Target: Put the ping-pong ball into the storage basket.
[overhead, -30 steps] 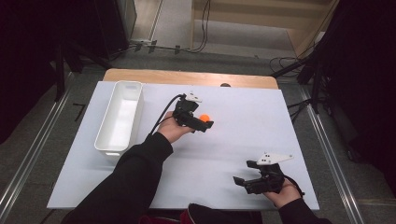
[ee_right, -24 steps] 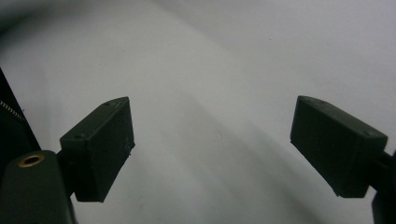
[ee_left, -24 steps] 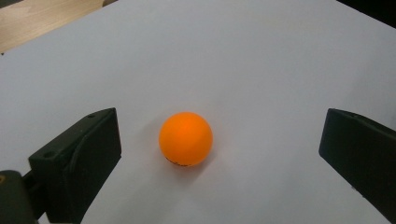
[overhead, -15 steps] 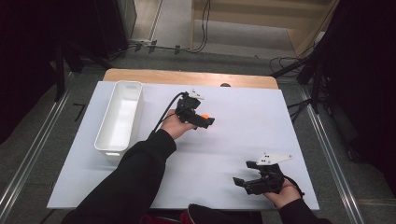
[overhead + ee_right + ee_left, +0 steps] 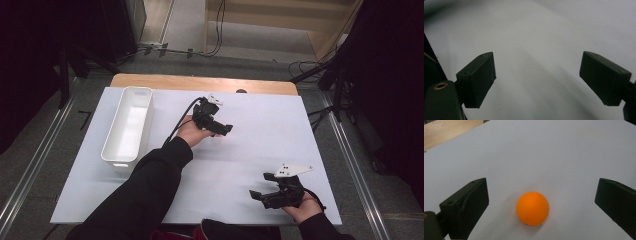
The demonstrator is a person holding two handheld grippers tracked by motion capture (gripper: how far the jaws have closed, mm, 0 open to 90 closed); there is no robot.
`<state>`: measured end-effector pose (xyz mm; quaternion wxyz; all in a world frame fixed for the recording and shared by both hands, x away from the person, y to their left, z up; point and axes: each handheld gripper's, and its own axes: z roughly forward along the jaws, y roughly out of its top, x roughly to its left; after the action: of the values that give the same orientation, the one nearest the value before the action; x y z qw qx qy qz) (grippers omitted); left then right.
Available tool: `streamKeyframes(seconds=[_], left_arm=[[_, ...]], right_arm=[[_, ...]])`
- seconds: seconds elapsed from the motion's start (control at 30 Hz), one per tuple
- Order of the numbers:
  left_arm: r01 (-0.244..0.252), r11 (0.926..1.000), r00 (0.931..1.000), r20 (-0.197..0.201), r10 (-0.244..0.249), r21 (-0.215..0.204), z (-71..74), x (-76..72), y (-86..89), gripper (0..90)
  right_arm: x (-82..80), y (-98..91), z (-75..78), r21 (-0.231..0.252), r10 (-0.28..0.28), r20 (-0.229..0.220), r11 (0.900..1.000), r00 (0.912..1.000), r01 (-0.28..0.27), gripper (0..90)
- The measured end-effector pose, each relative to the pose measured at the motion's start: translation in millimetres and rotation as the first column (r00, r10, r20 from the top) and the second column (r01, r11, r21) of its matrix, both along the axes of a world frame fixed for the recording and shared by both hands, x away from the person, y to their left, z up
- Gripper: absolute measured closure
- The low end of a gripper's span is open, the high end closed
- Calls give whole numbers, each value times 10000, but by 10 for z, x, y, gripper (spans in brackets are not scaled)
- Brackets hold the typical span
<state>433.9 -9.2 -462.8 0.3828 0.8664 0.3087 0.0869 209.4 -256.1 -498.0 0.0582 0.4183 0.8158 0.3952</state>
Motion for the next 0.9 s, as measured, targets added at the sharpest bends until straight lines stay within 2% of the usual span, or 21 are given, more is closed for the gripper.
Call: streamKeyframes(seconds=[0.23,0.37,0.43,0.47,0.53,0.6,0.9], left_arm=[[-202,9997,9998,-85,203,101,-87,43,-16,0],[-362,9993,9993,-134,361,-48,-133,57,-20,0],[-311,9995,9994,-182,311,38,-138,67,-10,0],[-204,9994,9996,-191,210,284,-166,69,-9,18],[-214,9992,9997,-147,219,342,-179,68,-12,25],[-385,9987,9992,-51,387,340,-206,74,-15,25],[-306,9991,9995,-50,308,305,-249,54,-29,25]], right_arm=[[-3,7,2,-9,22,-27,10000,10000,-22,123],[-2,5,0,5,36,-39,10000,10000,-36,123],[-3,6,0,4,25,-46,10000,10000,-25,122],[-4,6,-1,-9,54,-52,10000,10000,-54,122],[-5,7,-3,-43,83,-43,10000,10000,-83,122],[-10,17,-6,-40,103,-78,9999,9999,-103,122],[-12,15,-8,-59,97,-73,9999,9999,-97,122]])
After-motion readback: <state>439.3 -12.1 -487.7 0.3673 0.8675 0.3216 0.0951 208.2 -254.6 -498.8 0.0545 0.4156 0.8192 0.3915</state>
